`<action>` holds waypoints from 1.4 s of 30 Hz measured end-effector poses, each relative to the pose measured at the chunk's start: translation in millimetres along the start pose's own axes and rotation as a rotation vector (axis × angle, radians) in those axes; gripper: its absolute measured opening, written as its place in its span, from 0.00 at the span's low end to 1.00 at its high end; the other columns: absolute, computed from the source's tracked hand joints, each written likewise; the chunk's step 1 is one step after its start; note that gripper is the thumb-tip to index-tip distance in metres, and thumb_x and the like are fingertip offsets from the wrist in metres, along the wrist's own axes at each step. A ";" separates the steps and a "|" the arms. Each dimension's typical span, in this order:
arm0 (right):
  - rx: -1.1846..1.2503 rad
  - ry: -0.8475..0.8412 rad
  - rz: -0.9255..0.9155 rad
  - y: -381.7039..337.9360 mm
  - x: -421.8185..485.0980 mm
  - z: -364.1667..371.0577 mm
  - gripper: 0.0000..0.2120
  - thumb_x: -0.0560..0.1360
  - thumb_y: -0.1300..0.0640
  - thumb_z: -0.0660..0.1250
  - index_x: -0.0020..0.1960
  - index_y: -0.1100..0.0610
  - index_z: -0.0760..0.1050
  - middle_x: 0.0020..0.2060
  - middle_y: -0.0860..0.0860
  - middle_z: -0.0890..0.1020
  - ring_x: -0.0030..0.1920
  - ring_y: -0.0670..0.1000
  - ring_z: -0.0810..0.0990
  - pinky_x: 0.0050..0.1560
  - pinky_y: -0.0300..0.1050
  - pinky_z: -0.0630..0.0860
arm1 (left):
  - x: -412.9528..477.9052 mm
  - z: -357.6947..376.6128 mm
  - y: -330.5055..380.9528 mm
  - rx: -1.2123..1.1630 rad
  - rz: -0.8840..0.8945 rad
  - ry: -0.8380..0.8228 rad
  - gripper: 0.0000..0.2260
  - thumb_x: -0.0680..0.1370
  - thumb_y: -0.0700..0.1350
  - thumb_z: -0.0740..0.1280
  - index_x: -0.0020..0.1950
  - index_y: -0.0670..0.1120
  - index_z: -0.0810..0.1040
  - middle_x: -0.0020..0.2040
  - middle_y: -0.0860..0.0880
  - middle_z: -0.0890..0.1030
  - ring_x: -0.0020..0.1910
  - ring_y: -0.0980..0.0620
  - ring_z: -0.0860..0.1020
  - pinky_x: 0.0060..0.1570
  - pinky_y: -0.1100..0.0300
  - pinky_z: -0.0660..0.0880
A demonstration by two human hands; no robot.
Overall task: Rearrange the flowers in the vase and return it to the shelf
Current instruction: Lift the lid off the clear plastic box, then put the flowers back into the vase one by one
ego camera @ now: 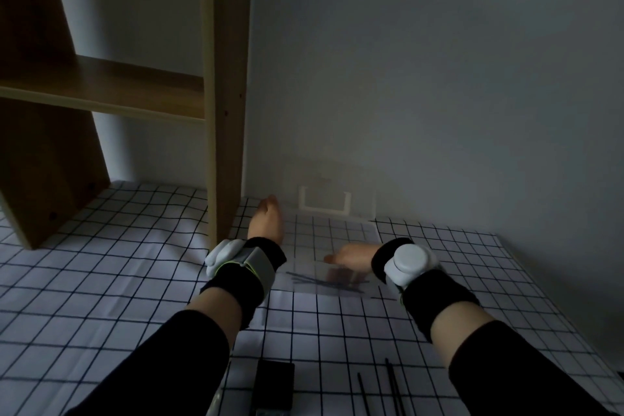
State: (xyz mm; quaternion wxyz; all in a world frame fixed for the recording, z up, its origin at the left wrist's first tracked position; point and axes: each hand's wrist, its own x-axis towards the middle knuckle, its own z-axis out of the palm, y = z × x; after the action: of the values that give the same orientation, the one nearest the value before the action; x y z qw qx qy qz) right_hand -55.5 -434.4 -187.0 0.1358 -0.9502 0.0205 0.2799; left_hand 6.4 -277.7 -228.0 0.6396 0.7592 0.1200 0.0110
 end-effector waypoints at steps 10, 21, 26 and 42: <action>0.155 0.018 -0.182 17.6 -14.7 -23.4 0.14 0.75 0.52 0.65 0.55 0.58 0.79 0.45 0.48 0.78 0.42 0.43 0.75 0.34 0.25 0.71 | 2.3 1.7 -2.5 -0.018 -0.015 0.004 0.21 0.80 0.53 0.49 0.61 0.41 0.72 0.63 0.37 0.74 0.60 0.38 0.72 0.58 0.52 0.66; 0.413 0.470 -0.332 26.7 -36.6 -7.9 0.08 0.69 0.57 0.72 0.48 0.56 0.82 0.37 0.45 0.81 0.38 0.40 0.77 0.41 0.31 0.71 | -3.7 -1.9 6.5 0.051 0.035 -0.020 0.19 0.81 0.45 0.48 0.65 0.35 0.66 0.68 0.36 0.69 0.66 0.39 0.67 0.63 0.56 0.63; 0.560 0.632 -0.382 21.3 -68.2 6.4 0.07 0.70 0.60 0.71 0.46 0.61 0.82 0.34 0.44 0.79 0.35 0.36 0.74 0.34 0.19 0.67 | -22.9 -13.7 3.7 0.103 0.079 -0.049 0.20 0.80 0.49 0.52 0.68 0.41 0.65 0.69 0.37 0.68 0.66 0.39 0.68 0.61 0.54 0.64; 0.435 0.498 -0.449 -6.6 -166.0 172.3 0.06 0.71 0.59 0.70 0.47 0.60 0.81 0.38 0.47 0.77 0.36 0.41 0.74 0.37 0.22 0.68 | -193.3 -142.0 -61.7 -0.050 0.363 0.027 0.09 0.77 0.38 0.61 0.54 0.46 0.76 0.53 0.45 0.79 0.53 0.50 0.76 0.56 0.58 0.71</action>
State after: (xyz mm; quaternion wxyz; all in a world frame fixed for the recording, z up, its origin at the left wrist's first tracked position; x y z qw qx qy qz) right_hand -285.3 -387.7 -235.2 0.3827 -0.9188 -0.0967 -0.0066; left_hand -215.9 -168.7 -235.8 0.6441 0.7521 -0.0108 0.1393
